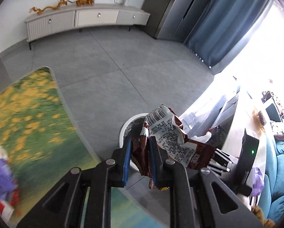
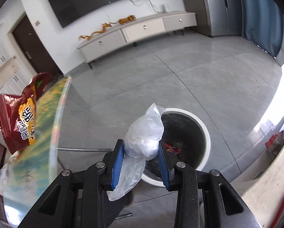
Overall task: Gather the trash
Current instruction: 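Carry both items to the trash bin and open both tools over it, then move both open tools back over the table trash, then grasp the white milk wrapper with left tool while right tool grasps white tissue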
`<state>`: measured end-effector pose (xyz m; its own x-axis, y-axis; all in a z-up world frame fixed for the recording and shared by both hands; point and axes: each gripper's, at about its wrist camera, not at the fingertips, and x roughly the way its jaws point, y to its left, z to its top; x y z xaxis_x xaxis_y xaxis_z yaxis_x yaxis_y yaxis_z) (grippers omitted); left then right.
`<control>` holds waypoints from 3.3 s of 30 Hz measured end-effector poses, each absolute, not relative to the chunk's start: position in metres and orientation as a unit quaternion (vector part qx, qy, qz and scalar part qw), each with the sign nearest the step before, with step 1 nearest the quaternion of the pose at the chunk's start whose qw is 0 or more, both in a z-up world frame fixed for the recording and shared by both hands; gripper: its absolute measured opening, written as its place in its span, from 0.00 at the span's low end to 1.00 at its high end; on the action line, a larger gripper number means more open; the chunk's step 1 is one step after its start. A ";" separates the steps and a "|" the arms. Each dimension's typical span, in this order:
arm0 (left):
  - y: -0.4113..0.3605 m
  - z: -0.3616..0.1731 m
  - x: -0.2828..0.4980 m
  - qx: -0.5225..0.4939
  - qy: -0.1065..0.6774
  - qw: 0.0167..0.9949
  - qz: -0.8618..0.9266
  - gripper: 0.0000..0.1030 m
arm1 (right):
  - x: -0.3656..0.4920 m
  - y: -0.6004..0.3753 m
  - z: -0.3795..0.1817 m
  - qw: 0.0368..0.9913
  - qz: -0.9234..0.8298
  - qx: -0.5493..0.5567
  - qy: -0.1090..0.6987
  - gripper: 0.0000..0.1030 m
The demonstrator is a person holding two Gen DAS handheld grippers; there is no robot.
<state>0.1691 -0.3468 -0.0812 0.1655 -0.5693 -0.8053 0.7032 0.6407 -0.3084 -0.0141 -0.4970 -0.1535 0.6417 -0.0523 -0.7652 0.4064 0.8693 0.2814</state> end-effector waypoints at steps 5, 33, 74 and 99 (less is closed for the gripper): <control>-0.396 -0.119 0.177 0.079 0.518 0.748 -0.408 0.17 | 0.000 -0.514 -0.182 0.863 -0.148 0.224 0.428 0.32; -0.403 -0.116 0.156 0.052 0.503 0.760 -0.407 0.38 | 0.001 -0.504 -0.176 0.859 -0.196 0.199 0.429 0.52; 0.084 -0.078 0.058 0.008 0.305 0.948 -0.093 0.66 | 0.016 -0.266 -0.030 0.936 -0.012 0.057 0.347 0.57; 0.118 -0.131 0.110 -0.123 0.388 0.913 -0.031 0.68 | 0.116 -0.209 -0.063 0.921 0.080 0.009 0.380 0.57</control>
<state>0.1095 0.1179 -0.1313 0.6967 -0.1525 -0.7010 -0.0377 0.9680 -0.2481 0.1164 -0.2089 -0.0631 0.6980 0.1546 -0.6992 -0.1408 0.9870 0.0777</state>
